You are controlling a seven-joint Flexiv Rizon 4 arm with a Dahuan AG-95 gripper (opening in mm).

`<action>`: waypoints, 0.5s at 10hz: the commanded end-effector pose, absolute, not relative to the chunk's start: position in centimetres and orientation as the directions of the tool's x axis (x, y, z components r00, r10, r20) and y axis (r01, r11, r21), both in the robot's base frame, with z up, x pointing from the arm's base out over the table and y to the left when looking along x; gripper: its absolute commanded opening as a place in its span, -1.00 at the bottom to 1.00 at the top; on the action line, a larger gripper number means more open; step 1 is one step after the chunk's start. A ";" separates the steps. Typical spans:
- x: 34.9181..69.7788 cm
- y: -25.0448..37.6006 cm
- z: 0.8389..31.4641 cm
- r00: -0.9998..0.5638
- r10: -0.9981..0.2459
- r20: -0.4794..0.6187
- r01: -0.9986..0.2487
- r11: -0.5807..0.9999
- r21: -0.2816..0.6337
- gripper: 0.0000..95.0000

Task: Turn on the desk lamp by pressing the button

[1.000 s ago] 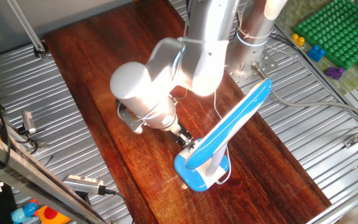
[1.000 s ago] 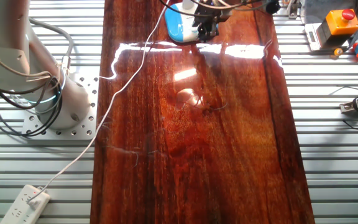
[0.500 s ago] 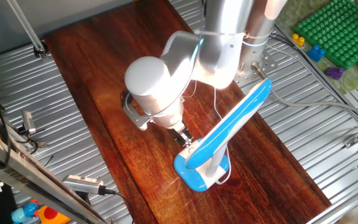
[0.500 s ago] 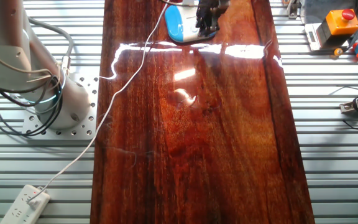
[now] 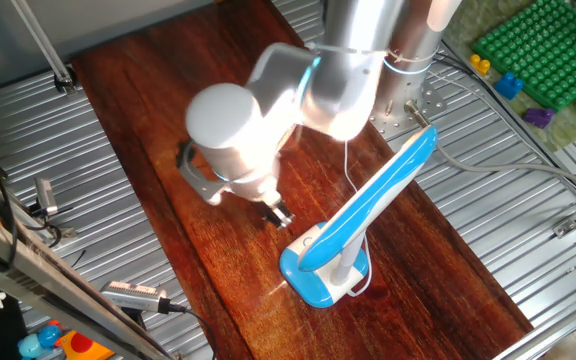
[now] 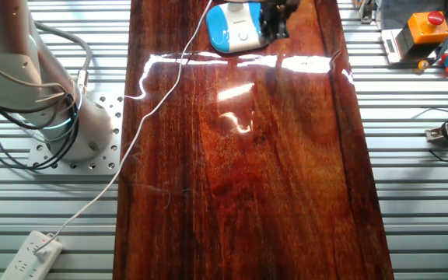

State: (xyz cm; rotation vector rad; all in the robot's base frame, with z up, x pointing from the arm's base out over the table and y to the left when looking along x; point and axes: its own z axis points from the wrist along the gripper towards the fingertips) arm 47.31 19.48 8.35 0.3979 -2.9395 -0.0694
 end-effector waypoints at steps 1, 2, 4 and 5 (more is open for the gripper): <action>48.8 18.1 8.2 -0.941 -0.284 0.185 -0.274 0.958 0.078 -1.00; 49.3 17.4 8.3 -0.936 -0.298 0.189 -0.288 0.954 0.082 -1.00; 49.6 16.1 8.5 -0.932 -0.309 0.192 -0.298 0.951 0.085 -1.00; 49.6 15.7 8.5 -0.931 -0.314 0.189 -0.302 0.949 0.090 -1.00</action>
